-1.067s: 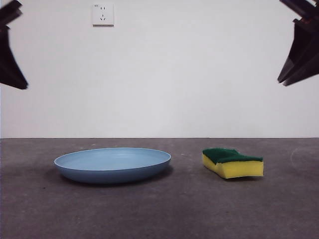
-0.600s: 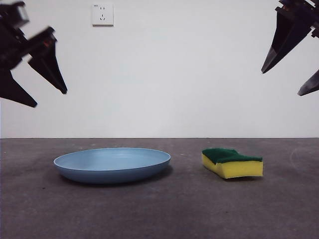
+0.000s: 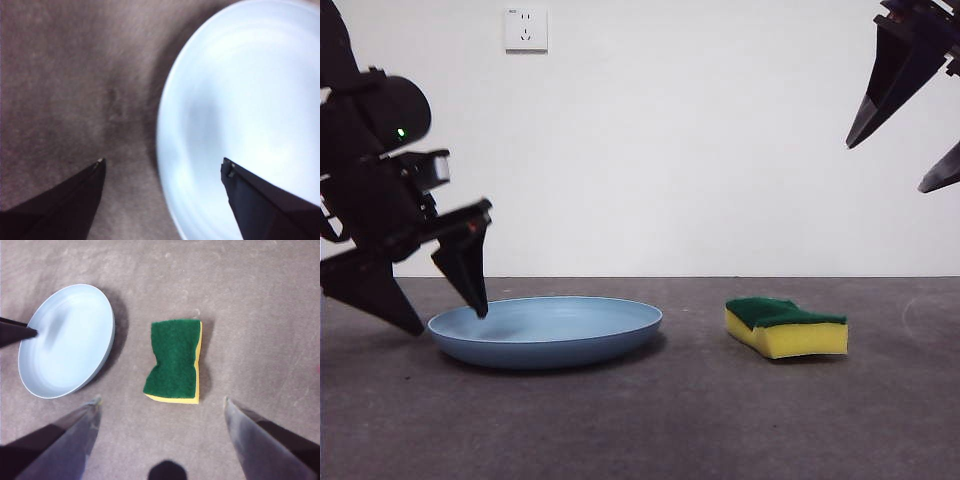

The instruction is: Pick up the plate,pick up the cloth,clean the plate with the cloth

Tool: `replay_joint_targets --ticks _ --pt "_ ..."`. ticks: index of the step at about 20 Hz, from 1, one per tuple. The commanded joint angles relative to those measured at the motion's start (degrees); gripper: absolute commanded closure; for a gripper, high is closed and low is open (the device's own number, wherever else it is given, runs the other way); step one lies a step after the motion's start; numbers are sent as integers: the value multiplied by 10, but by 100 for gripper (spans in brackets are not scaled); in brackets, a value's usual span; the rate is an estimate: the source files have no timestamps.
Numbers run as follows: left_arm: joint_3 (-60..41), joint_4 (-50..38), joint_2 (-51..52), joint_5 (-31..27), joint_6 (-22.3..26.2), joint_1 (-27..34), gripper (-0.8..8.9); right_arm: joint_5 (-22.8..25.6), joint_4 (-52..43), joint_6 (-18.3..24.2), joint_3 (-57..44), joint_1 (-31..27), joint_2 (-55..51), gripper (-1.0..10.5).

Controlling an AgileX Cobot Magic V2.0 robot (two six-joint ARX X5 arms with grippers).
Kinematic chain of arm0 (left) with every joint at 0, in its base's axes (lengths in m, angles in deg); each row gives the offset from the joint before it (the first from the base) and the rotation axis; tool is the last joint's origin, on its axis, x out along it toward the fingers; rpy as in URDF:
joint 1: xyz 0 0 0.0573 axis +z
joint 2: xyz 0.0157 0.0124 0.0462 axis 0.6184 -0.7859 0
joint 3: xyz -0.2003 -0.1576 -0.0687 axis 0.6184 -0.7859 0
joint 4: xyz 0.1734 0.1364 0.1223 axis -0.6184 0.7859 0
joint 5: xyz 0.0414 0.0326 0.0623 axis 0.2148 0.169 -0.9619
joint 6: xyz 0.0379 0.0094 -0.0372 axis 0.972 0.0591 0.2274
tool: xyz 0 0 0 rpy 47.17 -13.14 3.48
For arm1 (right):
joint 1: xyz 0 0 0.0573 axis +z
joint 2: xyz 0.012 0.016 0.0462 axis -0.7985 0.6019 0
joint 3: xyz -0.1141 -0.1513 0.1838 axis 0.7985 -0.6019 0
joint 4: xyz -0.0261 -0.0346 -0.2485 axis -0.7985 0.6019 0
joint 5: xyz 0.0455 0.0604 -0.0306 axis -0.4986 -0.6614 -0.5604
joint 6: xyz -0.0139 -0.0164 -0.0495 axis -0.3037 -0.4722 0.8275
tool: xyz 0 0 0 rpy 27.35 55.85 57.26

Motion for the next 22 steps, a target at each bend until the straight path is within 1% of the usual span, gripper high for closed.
replay_joint_targets --ticks 1,3,4,7,8,11,14,16,18,19,22 --pt "-2 -7 -11 -18 6 -10 441 0 -3 -3 2 2 0 537" --pt "-2 -21 -11 -17 6 -13 442 0 -3 -4 2 2 0 537" --pt "-2 -24 -11 -17 6 -14 469 -1 -3 -4 2 2 0 537" --pt "-2 -24 -11 -14 11 -15 765 0 -3 -3 2 2 0 538" --pt "-2 -23 -11 -14 21 -15 818 -1 -3 -3 2 2 0 538" --pt "-2 -22 -11 -17 36 -15 822 -1 -3 -3 2 2 0 538" --pt "-2 -27 -11 -17 37 -15 822 -2 -15 -3 2 4 0 538" --pt "2 -28 -10 -17 38 -15 822 0 -39 -3 3 13 1 538" --pt "9 -16 6 -18 50 -15 822 7 -46 0 17 27 7 540" --pt "13 -11 19 -21 52 -15 822 20 -46 3 26 35 13 540" --pt "31 22 79 -43 59 -15 822 82 -40 25 68 70 52 541"
